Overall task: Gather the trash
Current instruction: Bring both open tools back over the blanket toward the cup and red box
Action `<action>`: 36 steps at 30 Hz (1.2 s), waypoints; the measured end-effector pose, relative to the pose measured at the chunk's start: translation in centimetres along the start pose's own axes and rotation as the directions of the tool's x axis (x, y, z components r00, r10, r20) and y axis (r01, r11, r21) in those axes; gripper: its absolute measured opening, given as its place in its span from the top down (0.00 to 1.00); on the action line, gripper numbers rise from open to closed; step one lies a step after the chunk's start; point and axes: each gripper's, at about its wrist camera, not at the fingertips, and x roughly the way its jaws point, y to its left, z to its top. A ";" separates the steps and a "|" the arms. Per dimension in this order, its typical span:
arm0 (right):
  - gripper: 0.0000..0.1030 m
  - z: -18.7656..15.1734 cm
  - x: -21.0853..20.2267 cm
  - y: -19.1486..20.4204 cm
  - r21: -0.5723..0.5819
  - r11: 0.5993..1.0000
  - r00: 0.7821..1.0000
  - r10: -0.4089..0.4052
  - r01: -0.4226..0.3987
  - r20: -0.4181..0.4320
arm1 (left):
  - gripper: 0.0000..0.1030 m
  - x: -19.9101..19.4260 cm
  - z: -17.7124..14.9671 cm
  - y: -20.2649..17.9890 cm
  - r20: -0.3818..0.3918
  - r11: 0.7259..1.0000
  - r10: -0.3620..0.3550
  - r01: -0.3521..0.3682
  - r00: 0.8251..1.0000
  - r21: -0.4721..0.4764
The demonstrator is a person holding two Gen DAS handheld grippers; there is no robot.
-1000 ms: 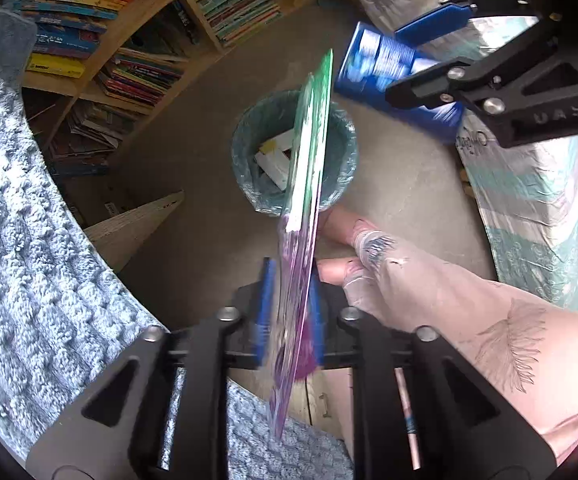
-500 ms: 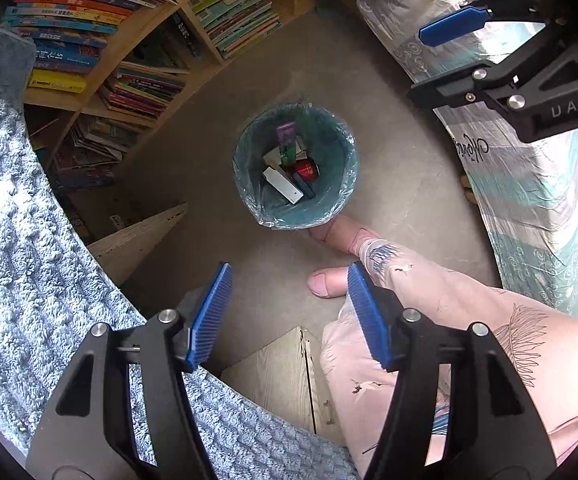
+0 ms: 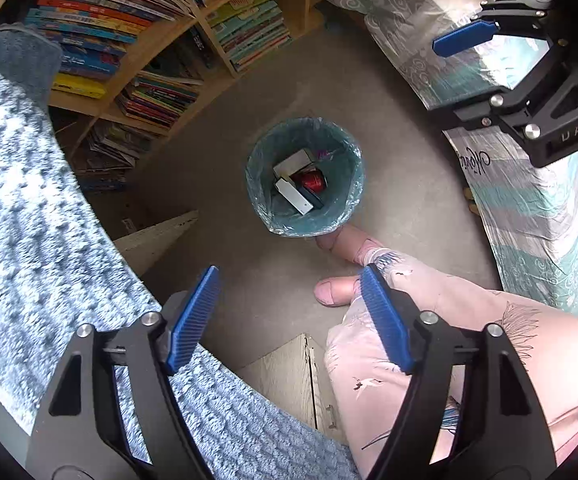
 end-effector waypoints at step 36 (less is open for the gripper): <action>0.13 8.9 -10.0 36.0 -0.890 0.449 0.989 0.147 -0.081 -0.016 | 0.07 -19.6 -31.7 9.4 0.085 0.699 0.417 -0.259 0.905 -0.667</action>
